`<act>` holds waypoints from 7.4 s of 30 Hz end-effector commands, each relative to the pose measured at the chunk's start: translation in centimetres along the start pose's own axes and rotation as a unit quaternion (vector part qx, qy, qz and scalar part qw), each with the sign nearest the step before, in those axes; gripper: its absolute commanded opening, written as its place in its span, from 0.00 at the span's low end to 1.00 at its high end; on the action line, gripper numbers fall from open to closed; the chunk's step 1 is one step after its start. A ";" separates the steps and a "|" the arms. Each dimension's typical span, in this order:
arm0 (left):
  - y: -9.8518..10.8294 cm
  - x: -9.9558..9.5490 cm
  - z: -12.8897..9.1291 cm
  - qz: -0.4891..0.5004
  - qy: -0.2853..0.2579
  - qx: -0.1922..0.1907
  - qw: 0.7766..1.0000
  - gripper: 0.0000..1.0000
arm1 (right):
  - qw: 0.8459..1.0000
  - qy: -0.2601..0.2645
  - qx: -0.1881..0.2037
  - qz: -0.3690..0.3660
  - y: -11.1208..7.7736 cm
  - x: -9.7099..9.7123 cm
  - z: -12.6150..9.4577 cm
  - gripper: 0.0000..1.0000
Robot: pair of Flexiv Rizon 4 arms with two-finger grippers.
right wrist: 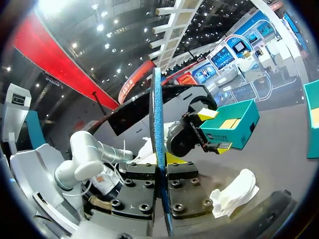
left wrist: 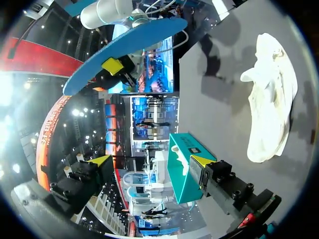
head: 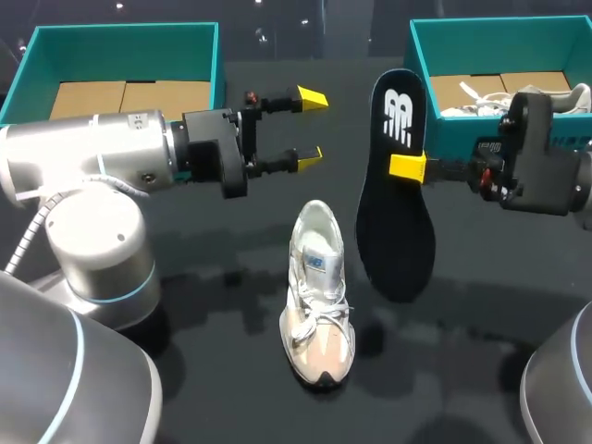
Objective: Take the shoe out of the shoebox, open the shoe tongue, remove and reinsert the insole, then place the shoe into the shoebox
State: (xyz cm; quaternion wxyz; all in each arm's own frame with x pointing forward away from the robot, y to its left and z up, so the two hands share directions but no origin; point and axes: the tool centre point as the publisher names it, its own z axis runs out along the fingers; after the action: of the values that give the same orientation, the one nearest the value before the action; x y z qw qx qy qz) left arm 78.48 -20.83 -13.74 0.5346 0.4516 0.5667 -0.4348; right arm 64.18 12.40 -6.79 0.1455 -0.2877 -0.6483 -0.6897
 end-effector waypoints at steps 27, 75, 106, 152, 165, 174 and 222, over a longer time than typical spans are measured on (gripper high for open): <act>-0.1 0.1 0.1 0.001 0.000 -0.001 1.000 1.00 | 0.949 0.007 0.010 0.316 6.8 -12.4 1.5 0.00; -0.6 0.4 3.6 -0.012 -0.002 0.044 0.999 0.63 | 0.896 0.013 0.080 0.436 5.8 -19.0 6.8 0.00; -1.0 1.7 4.4 0.002 0.020 0.019 1.000 0.39 | 0.887 0.018 0.092 0.453 4.8 -17.9 7.8 0.00; -1.9 1.0 -1.1 0.005 0.044 -0.016 0.999 0.00 | 0.891 0.023 0.065 0.448 2.9 -15.6 2.1 1.00; -2.9 0.9 -2.7 -0.014 0.042 0.036 0.998 0.00 | 0.889 0.029 0.073 0.450 2.4 -15.3 1.5 1.00; -2.9 0.5 -2.9 -0.099 0.048 0.015 0.994 0.00 | 0.889 0.029 0.073 0.450 2.4 -15.3 1.5 1.00; -3.4 -3.2 -6.0 -0.900 0.201 0.046 0.384 0.00 | 0.889 0.029 0.073 0.450 2.4 -15.3 1.5 1.00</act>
State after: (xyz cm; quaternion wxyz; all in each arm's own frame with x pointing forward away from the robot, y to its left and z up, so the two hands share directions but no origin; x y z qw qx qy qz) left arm 73.49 -16.00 -10.48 -0.0477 -0.0257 0.7771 -0.6270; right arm 78.00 10.89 -13.74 0.4803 -0.5166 -0.4934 -0.5089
